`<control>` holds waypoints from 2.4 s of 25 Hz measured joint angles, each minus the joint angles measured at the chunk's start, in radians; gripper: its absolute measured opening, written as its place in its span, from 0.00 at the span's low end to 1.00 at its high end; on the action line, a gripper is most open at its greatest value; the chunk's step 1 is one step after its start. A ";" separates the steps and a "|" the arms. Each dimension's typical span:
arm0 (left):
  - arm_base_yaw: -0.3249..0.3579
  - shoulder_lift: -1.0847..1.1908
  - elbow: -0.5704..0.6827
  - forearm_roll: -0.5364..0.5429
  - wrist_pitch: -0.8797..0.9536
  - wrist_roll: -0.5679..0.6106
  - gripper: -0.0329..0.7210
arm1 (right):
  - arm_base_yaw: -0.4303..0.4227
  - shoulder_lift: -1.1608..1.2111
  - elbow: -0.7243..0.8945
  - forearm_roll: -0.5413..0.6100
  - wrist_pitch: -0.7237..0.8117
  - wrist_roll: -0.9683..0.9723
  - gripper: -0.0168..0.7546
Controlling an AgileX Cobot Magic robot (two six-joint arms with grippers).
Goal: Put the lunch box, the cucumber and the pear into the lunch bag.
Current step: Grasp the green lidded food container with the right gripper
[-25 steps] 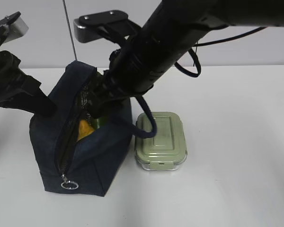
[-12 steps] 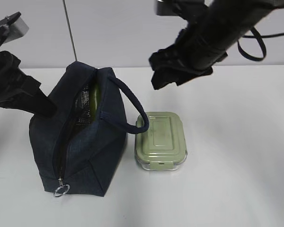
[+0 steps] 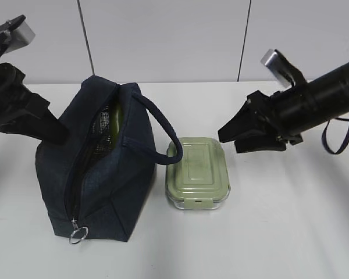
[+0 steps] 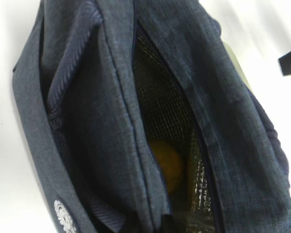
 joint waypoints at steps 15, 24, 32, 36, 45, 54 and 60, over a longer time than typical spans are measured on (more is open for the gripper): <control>0.000 0.000 0.000 0.003 0.008 0.000 0.07 | -0.096 0.130 -0.004 0.031 0.064 -0.110 0.62; 0.000 0.000 0.000 0.003 0.008 0.000 0.07 | -0.109 0.230 -0.069 0.049 0.116 -0.110 0.62; 0.000 0.000 0.000 0.003 0.008 0.000 0.07 | -0.107 0.232 -0.071 0.061 0.116 -0.110 0.62; 0.000 0.000 0.000 0.003 0.008 0.000 0.07 | -0.087 0.232 -0.071 0.062 0.100 -0.110 0.62; 0.000 0.000 0.000 0.003 0.008 0.000 0.07 | -0.066 0.232 -0.073 0.064 0.056 -0.110 0.62; 0.000 0.000 0.000 0.003 0.008 0.000 0.07 | -0.066 0.234 -0.073 0.064 0.048 -0.104 0.77; 0.000 0.000 0.000 0.003 0.008 0.000 0.07 | -0.020 0.234 -0.073 0.064 0.016 -0.104 0.78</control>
